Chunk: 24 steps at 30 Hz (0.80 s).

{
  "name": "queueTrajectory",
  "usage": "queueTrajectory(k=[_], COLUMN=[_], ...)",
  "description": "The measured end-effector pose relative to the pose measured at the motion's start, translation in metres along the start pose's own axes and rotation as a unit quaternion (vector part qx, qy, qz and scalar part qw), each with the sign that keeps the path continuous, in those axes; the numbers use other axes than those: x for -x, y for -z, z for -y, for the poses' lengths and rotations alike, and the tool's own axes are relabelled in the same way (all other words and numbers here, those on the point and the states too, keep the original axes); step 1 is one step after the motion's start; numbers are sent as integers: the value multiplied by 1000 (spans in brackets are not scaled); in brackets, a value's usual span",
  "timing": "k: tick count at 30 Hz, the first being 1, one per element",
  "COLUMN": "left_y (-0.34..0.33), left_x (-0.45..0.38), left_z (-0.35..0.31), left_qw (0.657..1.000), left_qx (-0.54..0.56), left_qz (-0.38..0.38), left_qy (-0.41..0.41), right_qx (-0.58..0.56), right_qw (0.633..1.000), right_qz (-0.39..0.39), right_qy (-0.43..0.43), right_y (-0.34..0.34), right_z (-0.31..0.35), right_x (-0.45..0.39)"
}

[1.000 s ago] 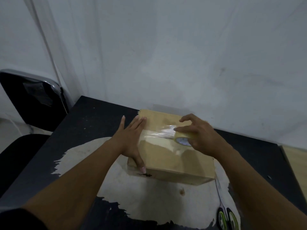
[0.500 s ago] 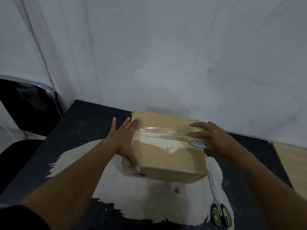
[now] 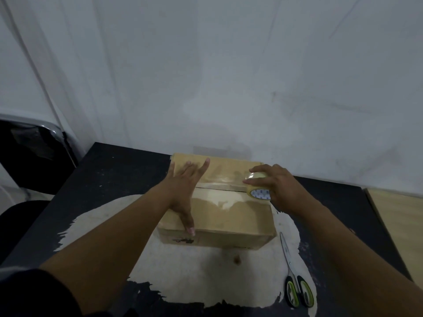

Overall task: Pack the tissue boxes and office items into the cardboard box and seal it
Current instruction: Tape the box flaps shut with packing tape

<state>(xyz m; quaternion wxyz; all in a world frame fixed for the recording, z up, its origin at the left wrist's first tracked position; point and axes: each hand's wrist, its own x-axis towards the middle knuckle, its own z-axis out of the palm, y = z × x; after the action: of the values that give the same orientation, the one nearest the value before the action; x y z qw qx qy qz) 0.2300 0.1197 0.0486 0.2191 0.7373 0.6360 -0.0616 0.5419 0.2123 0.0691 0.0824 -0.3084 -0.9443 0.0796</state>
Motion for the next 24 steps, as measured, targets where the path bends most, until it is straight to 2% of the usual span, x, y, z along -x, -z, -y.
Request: queueTrajectory(k=[7, 12, 16, 24], left_y=[6, 3, 4, 1], left_x=[2, 2, 3, 4], left_z=[-1, 2, 0, 4], left_qw=[1000, 999, 999, 997], left_qx=[4, 17, 30, 52], left_qz=[13, 11, 14, 20], left_qy=[28, 37, 40, 50], right_qx=[-56, -49, -19, 64], right_qw=[998, 998, 999, 993], right_qz=[-8, -1, 1, 72], right_qy=[-23, -30, -44, -63], right_y=[10, 18, 16, 1], right_z=[-9, -24, -39, -51], right_x=[12, 27, 40, 47])
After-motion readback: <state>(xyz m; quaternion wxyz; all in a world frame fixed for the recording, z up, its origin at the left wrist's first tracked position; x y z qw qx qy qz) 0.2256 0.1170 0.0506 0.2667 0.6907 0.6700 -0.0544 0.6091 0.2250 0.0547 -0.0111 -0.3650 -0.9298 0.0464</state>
